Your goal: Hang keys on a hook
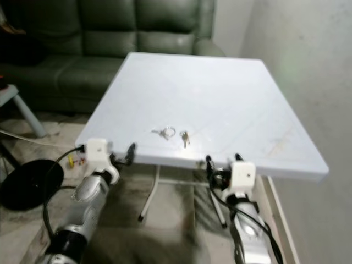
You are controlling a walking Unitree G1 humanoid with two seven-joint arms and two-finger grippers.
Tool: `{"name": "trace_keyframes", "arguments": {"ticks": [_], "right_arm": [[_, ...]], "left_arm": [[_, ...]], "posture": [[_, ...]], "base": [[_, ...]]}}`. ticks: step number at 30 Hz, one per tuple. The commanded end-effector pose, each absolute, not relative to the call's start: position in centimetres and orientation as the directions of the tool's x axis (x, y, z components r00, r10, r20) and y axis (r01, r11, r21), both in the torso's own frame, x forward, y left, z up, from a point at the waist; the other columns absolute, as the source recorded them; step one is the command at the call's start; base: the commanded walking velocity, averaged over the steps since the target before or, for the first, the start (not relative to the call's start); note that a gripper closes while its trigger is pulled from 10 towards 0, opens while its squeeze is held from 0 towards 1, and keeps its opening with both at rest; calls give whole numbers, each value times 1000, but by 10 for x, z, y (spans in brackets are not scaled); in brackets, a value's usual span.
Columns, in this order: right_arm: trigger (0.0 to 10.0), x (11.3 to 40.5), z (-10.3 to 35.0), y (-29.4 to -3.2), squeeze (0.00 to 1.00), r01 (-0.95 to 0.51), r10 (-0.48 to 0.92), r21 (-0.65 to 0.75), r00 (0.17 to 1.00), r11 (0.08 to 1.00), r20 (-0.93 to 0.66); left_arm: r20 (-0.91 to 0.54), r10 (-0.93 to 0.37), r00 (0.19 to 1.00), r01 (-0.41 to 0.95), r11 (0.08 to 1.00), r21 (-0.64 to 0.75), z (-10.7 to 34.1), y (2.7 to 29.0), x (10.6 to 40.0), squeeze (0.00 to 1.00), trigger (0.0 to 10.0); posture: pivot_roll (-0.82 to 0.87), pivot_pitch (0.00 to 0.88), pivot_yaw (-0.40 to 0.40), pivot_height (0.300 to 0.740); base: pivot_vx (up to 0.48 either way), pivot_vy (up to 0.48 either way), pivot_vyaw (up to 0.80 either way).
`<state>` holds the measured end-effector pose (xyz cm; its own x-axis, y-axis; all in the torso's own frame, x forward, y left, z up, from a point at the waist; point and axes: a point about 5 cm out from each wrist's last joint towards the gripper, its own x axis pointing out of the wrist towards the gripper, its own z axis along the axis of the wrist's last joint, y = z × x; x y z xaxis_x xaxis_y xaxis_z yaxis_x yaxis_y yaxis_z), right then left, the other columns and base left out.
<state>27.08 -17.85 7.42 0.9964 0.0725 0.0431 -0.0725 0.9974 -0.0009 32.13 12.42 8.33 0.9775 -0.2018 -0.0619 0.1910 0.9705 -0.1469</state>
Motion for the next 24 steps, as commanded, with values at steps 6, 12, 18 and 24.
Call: {"name": "trace_keyframes", "arguments": {"ticks": [6, 12, 18, 24], "right_arm": [[10000, 273, 79, -175, 0, -91, 91, 0, 994, 996, 59], [10000, 274, 79, -175, 0, -96, 96, -7, 994, 995, 56], [10000, 274, 79, -174, 0, -102, 102, -6, 993, 995, 57], [10000, 274, 79, -175, 0, -103, 103, -5, 993, 995, 54]], "left_arm": [[-57, -174, 983, 165, 976, -142, 86, 131, 322, 0, 10000], [-36, -166, 985, 159, 976, -146, 88, 130, 322, 0, 10000], [-40, -164, 986, 156, 974, -164, 87, 129, 320, 0, 10000], [-49, -159, 986, 148, 974, -171, 86, 129, 320, 0, 10000]], "posture": [[57, 0, -63, 740], [57, 0, -65, 740], [58, 2, -67, 740], [58, 6, -69, 740]], "base": [[316, 0, 0], [47, 0, 0], [0, 0, 0], [0, 0, 0]]}}
